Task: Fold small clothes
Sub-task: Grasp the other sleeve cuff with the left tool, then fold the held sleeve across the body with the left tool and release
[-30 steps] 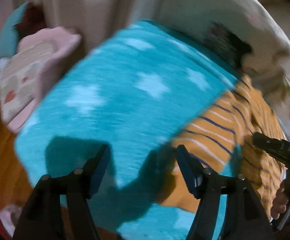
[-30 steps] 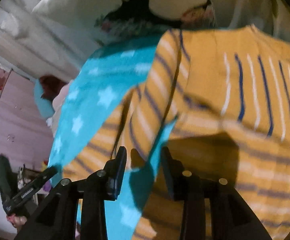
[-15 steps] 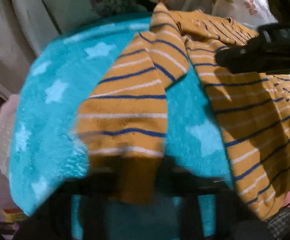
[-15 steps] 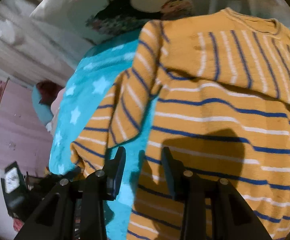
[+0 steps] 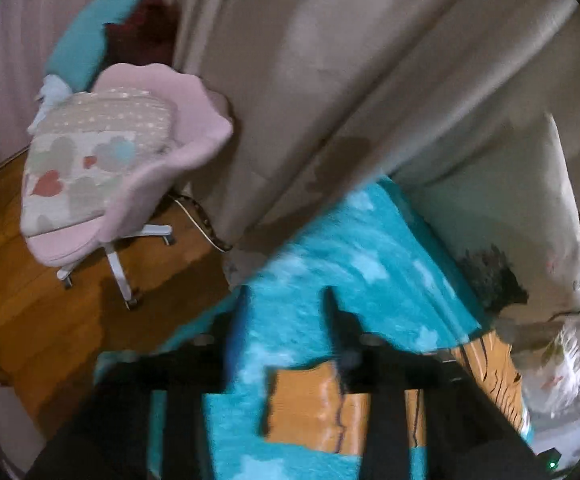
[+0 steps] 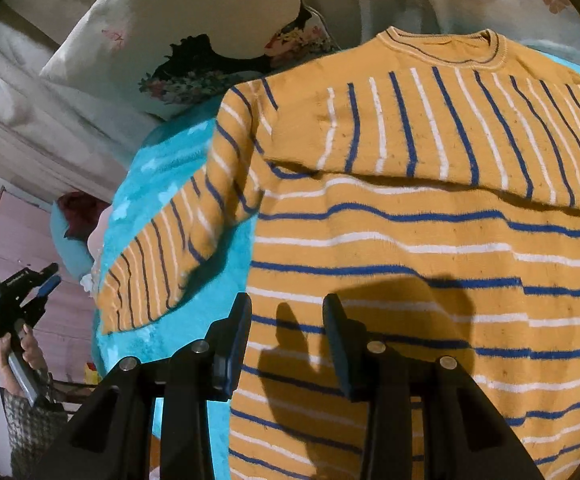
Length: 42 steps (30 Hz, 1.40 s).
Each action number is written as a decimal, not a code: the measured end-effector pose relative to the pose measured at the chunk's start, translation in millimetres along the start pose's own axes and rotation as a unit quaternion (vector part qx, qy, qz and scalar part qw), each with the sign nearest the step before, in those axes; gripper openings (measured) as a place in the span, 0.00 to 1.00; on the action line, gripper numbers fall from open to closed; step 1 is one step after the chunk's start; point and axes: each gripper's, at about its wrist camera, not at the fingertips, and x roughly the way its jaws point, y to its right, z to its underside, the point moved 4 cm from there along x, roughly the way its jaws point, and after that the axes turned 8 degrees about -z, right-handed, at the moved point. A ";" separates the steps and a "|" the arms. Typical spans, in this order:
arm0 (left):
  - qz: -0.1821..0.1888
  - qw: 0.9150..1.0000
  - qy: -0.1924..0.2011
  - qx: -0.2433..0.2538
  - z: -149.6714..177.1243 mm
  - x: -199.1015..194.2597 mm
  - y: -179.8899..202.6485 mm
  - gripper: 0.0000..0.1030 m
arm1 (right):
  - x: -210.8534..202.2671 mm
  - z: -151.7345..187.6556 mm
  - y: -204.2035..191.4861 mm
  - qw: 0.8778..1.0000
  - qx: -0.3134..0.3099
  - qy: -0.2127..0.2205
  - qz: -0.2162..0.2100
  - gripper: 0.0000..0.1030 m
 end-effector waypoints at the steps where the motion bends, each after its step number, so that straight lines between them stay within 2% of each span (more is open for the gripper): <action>1: -0.001 1.000 0.001 -0.005 6.2 -6.4 -10.7 0.57 | -0.3 1.1 0.0 1.000 0.000 -0.001 0.001 0.39; 3: 0.005 1.000 -0.018 -0.006 24.1 -6.9 -19.9 0.61 | -0.5 3.7 1.2 1.000 0.000 -0.003 0.000 0.39; 7: 0.042 0.995 -0.092 -0.015 65.5 7.5 -21.4 0.61 | 2.9 5.9 -1.9 1.000 -0.002 -0.008 0.003 0.41; 10: 0.092 0.984 -0.153 -0.013 115.0 16.8 -2.8 0.61 | 6.4 8.2 -7.6 1.000 -0.007 -0.013 0.003 0.43; 13: 0.113 0.974 -0.197 -0.007 148.7 30.2 19.9 0.60 | 9.4 10.7 -13.9 1.000 -0.014 -0.016 0.004 0.44; 14: 0.112 0.978 -0.178 -0.003 151.1 29.0 27.9 0.67 | 10.0 11.6 -16.2 1.000 -0.017 -0.017 0.004 0.44; 15: 0.108 0.982 -0.158 0.008 149.1 26.9 36.2 0.69 | 10.0 12.4 -18.2 1.000 -0.018 -0.017 0.005 0.44; 21: 0.073 0.989 -0.125 0.003 127.2 50.1 56.5 0.67 | 3.0 19.9 -21.5 0.999 -0.026 -0.015 0.015 0.44; 22: 0.064 0.990 -0.123 0.005 121.3 54.0 59.3 0.58 | 0.7 21.4 -20.1 0.999 -0.025 -0.014 0.019 0.44; 23: 0.055 0.990 -0.128 0.009 117.3 57.7 60.1 0.22 | -1.2 22.0 -19.2 0.999 -0.025 -0.013 0.021 0.44; 24: 0.042 0.989 -0.138 0.015 113.8 63.5 59.3 0.09 | -3.6 22.3 -17.7 0.999 -0.024 -0.011 0.024 0.44; 25: 0.037 0.988 -0.151 0.005 106.5 72.3 58.2 0.08 | -6.4 22.8 -16.2 0.999 -0.023 -0.008 0.028 0.44; 27: 0.044 0.988 -0.148 -0.016 90.7 74.3 50.7 0.08 | -13.1 23.1 -12.4 0.999 -0.022 0.000 0.032 0.44; 31: 0.008 0.998 -0.066 -0.020 23.3 52.0 39.6 0.08 | -26.0 24.3 -5.1 0.999 -0.016 0.014 0.037 0.44; 34: 0.018 0.999 -0.040 -0.015 -13.4 39.8 53.0 0.08 | -34.2 27.5 5.6 0.999 -0.004 0.022 0.039 0.44; 38: 0.019 0.998 0.001 0.055 -15.6 15.5 100.0 0.08 | -43.9 32.3 21.3 0.999 0.013 0.029 0.037 0.44; 42: 0.062 0.992 -0.003 0.111 17.1 -3.2 158.4 0.08 | -62.4 32.2 40.4 0.998 0.024 0.041 0.039 0.44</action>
